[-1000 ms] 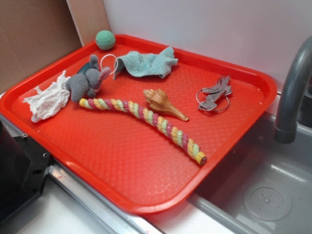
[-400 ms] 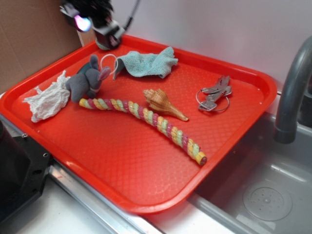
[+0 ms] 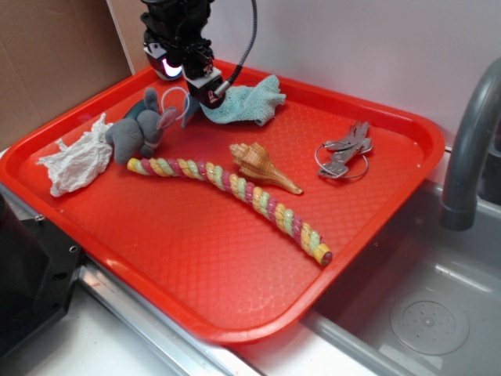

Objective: Grab the blue cloth.

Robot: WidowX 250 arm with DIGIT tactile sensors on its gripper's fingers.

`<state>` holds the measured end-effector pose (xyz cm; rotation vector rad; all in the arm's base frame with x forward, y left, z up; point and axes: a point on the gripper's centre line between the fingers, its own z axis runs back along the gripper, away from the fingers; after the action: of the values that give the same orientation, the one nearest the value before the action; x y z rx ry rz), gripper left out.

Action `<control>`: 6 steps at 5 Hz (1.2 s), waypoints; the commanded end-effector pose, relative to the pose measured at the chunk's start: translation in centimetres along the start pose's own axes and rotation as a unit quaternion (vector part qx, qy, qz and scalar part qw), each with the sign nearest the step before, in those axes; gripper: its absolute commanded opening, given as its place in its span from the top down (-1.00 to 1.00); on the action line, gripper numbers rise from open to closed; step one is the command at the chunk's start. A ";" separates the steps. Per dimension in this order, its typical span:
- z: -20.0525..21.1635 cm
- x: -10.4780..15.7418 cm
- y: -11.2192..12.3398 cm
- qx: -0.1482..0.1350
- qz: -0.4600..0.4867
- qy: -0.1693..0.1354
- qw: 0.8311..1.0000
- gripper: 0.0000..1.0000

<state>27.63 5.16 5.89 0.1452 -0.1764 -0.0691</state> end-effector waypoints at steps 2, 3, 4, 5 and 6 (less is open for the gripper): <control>-3.6 1.5 0.7 -0.034 0.061 0.022 0.997 -1.00; -5.0 1.9 0.3 -0.037 0.068 0.029 0.997 1.00; -4.2 2.0 1.0 -0.041 0.084 0.019 0.995 1.00; -1.8 2.1 2.0 -0.040 0.096 0.009 0.995 1.00; 2.9 0.2 2.9 -0.061 0.149 0.044 0.986 1.00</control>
<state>26.33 6.84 7.27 -0.0175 -0.0436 0.2103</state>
